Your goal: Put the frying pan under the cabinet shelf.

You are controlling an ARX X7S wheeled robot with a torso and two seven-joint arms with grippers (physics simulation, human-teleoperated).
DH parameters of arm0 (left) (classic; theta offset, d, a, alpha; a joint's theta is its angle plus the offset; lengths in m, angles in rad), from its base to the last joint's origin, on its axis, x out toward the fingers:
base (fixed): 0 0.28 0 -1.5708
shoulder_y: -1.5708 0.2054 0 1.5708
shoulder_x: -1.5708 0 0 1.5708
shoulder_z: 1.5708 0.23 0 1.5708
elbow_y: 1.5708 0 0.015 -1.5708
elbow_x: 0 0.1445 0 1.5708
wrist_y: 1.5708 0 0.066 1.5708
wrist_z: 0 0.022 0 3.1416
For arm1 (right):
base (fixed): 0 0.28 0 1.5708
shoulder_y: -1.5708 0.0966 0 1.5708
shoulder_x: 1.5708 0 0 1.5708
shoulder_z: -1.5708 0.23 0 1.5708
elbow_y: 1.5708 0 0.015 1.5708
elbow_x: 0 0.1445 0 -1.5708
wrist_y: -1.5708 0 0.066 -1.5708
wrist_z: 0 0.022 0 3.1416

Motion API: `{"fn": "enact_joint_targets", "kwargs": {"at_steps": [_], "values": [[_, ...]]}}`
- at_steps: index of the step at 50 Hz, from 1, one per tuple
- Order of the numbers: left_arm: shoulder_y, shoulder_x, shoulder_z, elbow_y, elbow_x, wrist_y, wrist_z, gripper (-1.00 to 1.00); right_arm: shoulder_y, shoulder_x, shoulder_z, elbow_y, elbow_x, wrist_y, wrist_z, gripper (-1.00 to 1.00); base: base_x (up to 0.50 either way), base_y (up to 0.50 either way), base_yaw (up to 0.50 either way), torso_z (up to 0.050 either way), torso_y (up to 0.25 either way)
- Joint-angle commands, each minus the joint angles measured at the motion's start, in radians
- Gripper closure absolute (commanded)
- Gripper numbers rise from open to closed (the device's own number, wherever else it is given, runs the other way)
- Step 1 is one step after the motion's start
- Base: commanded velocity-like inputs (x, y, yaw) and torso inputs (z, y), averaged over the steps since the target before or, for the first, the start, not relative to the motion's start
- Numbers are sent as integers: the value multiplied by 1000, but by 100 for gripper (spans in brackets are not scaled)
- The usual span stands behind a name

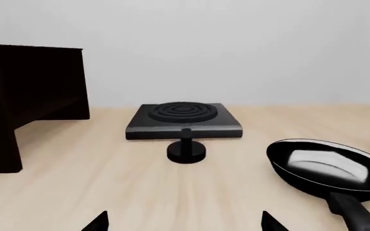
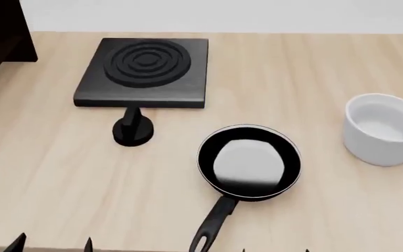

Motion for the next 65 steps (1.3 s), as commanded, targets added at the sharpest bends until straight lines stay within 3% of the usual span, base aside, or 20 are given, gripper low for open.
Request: {"fn": "enact_joint_targets", "kwargs": {"at_steps": [1,34,65], "values": [[27,-23,32,65,4,-19,-31,-100,-36,28,-22,-59,6,9,21,-100,0,0,0,50,31],[38,-65,88,105,35,-56,-100,-100,-51,80,-56,-75,30,-1,49,-100,0,0,0,50,31],[39,-93,112,128,19,-72,-137,-100,-46,108,-86,-118,30,17,77,-100,45,498,0,50,31]]}}
